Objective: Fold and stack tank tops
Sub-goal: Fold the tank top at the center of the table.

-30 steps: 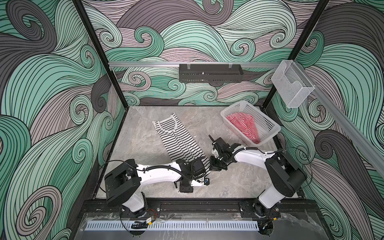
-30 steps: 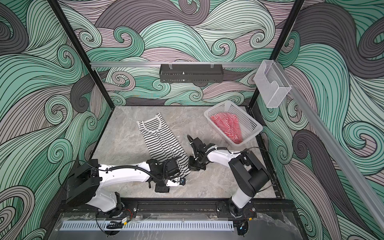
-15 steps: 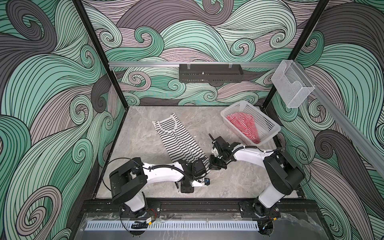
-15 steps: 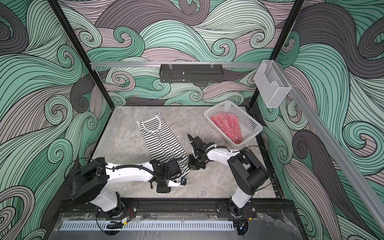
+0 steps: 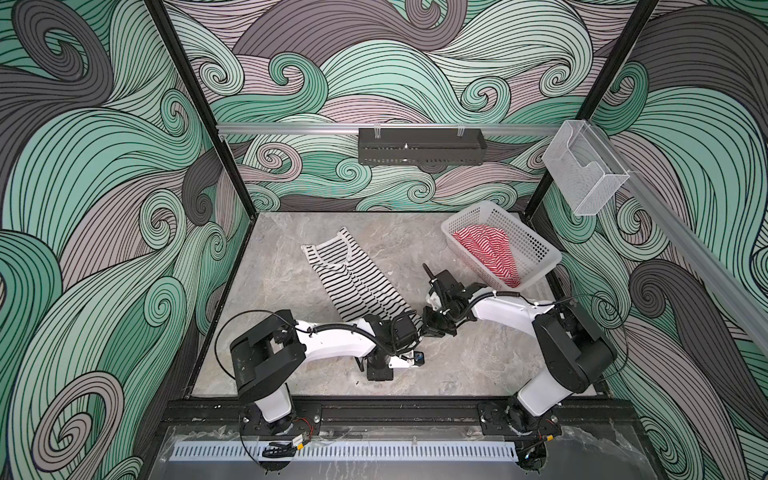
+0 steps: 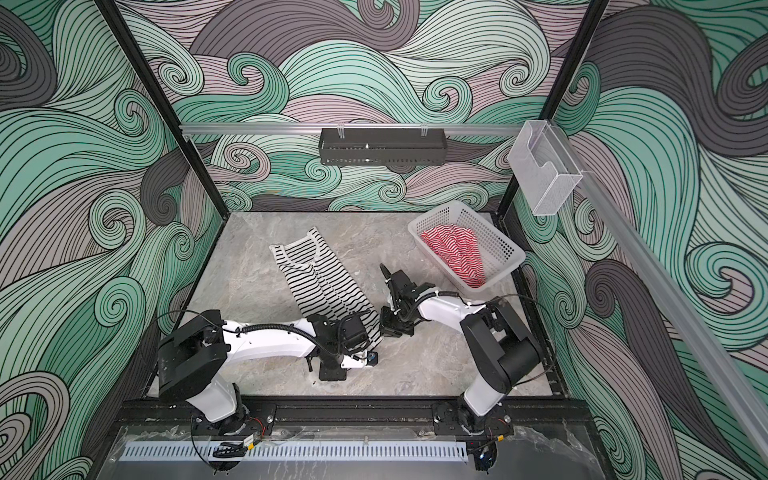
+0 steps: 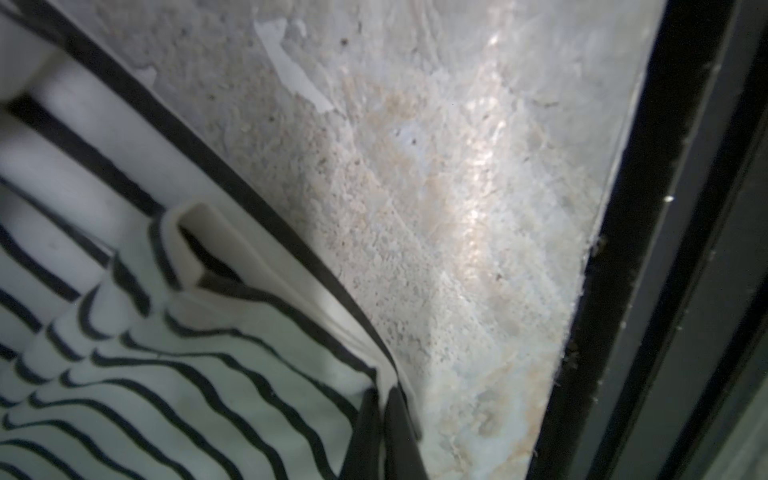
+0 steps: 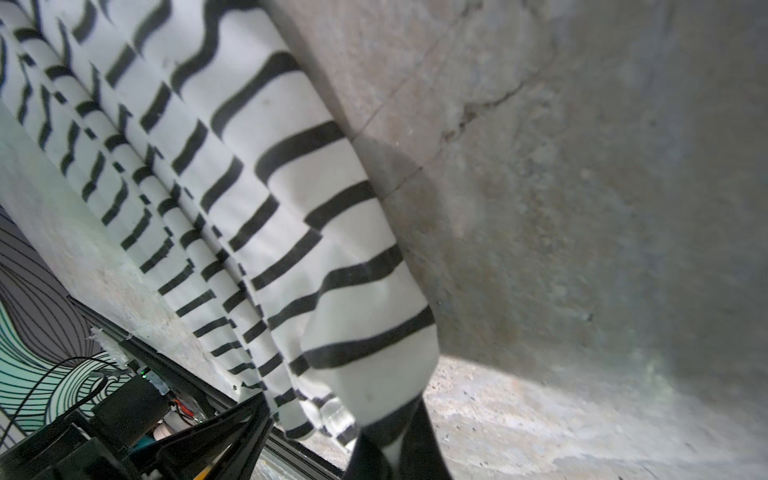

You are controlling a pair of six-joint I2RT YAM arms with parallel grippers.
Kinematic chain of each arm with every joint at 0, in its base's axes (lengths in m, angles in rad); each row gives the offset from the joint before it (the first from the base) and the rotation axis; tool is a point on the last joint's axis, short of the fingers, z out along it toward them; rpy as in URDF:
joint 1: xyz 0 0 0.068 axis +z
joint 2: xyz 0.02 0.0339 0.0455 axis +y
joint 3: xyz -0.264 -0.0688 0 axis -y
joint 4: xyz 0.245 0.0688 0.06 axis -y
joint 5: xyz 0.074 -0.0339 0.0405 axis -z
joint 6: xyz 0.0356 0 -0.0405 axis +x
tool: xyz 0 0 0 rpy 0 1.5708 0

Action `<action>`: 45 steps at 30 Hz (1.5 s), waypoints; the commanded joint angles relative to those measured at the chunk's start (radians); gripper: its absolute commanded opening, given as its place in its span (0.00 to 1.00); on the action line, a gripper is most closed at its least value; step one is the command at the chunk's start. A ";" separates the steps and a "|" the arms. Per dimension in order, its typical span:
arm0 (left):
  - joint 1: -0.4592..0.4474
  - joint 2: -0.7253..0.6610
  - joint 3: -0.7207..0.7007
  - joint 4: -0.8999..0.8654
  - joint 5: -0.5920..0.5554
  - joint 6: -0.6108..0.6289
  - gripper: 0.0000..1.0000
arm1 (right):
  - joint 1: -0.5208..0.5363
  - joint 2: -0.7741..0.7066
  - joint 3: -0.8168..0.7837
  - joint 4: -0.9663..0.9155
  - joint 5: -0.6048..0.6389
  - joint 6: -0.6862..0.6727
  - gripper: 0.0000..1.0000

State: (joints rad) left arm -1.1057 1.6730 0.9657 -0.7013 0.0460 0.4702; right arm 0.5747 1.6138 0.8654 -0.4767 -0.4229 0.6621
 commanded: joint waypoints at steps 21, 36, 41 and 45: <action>0.201 -0.019 0.363 -0.226 0.315 0.008 0.00 | -0.194 -0.225 0.245 -0.291 -0.035 -0.109 0.00; 0.451 0.010 0.275 -0.067 0.183 -0.008 0.00 | -0.133 0.359 0.798 -0.282 -0.112 -0.173 0.00; 0.489 0.064 0.272 -0.036 0.126 -0.008 0.00 | -0.092 0.556 1.021 -0.397 -0.110 -0.226 0.00; 0.516 0.103 0.267 0.006 0.071 -0.010 0.00 | -0.078 0.667 1.161 -0.461 -0.117 -0.258 0.00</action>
State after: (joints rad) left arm -0.6064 1.7515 1.2388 -0.7288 0.1688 0.4664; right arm 0.4923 2.2467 1.9587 -0.8478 -0.5251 0.4515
